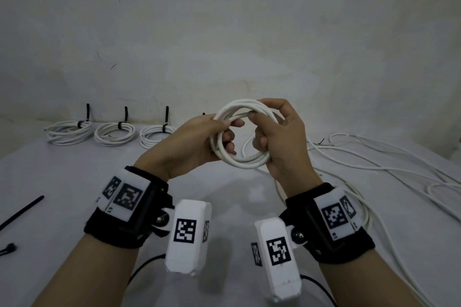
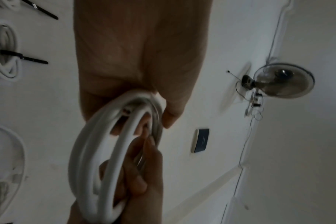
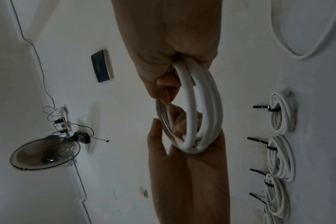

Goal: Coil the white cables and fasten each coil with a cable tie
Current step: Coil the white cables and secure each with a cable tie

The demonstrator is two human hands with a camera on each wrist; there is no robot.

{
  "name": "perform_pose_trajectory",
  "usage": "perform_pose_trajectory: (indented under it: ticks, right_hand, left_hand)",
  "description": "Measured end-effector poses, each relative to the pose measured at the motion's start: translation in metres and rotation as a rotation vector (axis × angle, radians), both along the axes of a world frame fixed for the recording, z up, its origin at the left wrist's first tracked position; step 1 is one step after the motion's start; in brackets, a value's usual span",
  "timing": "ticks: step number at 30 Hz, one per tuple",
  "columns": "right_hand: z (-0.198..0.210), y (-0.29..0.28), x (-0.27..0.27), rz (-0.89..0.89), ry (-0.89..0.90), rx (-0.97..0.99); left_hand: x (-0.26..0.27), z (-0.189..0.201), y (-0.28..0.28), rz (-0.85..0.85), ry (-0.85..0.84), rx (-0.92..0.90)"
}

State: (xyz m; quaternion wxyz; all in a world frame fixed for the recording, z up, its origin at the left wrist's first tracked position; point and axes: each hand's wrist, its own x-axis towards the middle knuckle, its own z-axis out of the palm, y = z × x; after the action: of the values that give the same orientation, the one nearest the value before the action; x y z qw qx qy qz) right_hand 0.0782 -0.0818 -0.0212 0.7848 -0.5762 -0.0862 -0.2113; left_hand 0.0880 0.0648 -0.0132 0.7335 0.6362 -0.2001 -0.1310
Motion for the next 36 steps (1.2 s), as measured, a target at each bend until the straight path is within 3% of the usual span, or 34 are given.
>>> perform_pose_trajectory:
  ticks: [5,12,19,25,30,36]
  right_hand:
    - [-0.002,-0.001,-0.001,-0.099,-0.072,-0.151]
    - [0.001,-0.002,-0.007,-0.105,-0.169,-0.377]
    - [-0.002,0.003,-0.008,-0.229,-0.226,-0.340]
    - [-0.003,0.002,-0.005,-0.256,-0.095,-0.261]
    - [-0.002,0.000,-0.003,-0.295,-0.087,-0.379]
    - [-0.002,0.001,-0.002,-0.223,-0.064,-0.354]
  left_hand:
    - [0.000,-0.002,-0.008,0.130,-0.083,0.032]
    - [0.003,-0.005,-0.013,0.272,-0.200,0.056]
    - [-0.001,-0.006,-0.014,0.264,-0.273,0.076]
    - [-0.002,-0.005,-0.016,0.256,-0.211,0.100]
    - [-0.001,-0.005,-0.017,0.331,-0.213,0.123]
    - [-0.001,-0.007,-0.016,0.399,-0.229,0.156]
